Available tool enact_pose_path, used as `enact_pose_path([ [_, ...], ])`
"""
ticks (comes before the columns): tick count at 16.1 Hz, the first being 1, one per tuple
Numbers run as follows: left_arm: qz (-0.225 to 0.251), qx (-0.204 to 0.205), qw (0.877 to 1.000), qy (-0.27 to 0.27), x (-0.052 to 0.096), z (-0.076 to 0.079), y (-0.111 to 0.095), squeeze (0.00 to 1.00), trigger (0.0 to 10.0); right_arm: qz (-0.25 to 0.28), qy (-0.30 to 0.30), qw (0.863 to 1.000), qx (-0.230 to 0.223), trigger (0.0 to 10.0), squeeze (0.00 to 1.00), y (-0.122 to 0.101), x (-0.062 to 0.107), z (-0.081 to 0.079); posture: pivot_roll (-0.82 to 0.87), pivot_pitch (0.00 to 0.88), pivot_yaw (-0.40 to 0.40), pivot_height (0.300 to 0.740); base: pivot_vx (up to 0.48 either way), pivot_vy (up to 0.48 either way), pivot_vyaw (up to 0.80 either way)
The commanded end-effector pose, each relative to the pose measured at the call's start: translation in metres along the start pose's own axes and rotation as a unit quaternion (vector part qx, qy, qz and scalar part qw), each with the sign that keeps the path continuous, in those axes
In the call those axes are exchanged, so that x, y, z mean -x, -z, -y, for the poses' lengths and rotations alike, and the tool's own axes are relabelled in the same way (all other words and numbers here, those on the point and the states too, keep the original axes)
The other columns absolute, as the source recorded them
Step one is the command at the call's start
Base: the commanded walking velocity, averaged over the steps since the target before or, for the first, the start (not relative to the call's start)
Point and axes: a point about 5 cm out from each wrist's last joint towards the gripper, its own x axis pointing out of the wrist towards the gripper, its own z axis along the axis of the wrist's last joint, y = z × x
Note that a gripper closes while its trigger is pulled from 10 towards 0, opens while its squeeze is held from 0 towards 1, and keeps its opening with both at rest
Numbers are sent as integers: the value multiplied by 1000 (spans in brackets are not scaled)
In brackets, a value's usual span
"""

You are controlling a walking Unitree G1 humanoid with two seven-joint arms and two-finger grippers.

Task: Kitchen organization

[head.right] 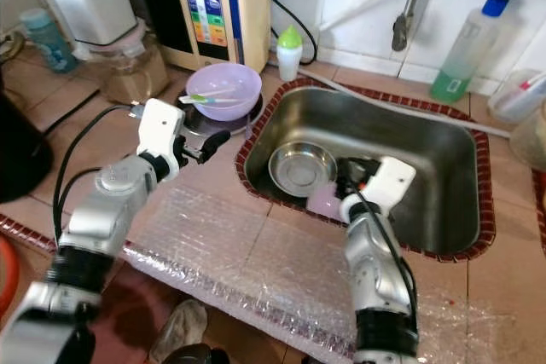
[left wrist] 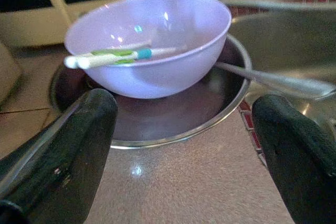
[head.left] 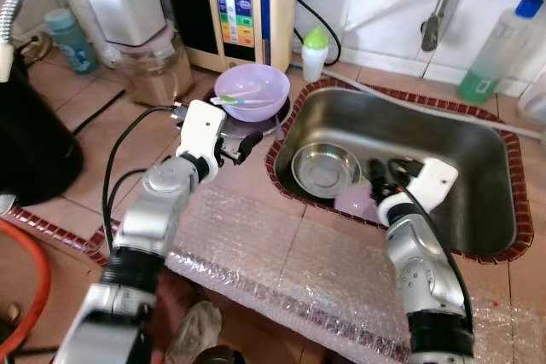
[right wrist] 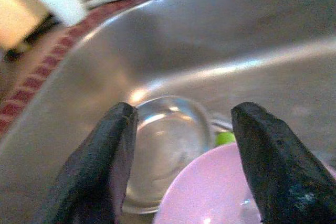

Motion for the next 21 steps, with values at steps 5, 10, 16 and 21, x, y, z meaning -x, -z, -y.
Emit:
enact_pose_path([
  [5, -14, -50, 998, 25, -12, -13, -3, 902, 10000, -31, -91, 995, 2, 10000, 0, 5, 26, -17, -127, 153, 80, 740, 0, 0, 0],
  [10, -26, -59, 997, 38, -20, -16, 0, 0, 10000, -42, -183, 982, -4, 10000, 0, -2, 50, -35, -167, 168, 80, 740, 0, 0, 0],
  [16, -40, -74, 995, 60, -22, -20, 2, 0, 10000, -48, -200, 979, 2, 10000, 0, -4, 55, -40, -157, 160, 81, 740, 0, 0, 0],
  [21, -47, -80, 993, 71, -12, -28, -2, 0, 10000, -48, -206, 977, 5, 10000, 0, -5, 47, -44, -127, 139, 78, 740, 0, 0, 0],
])
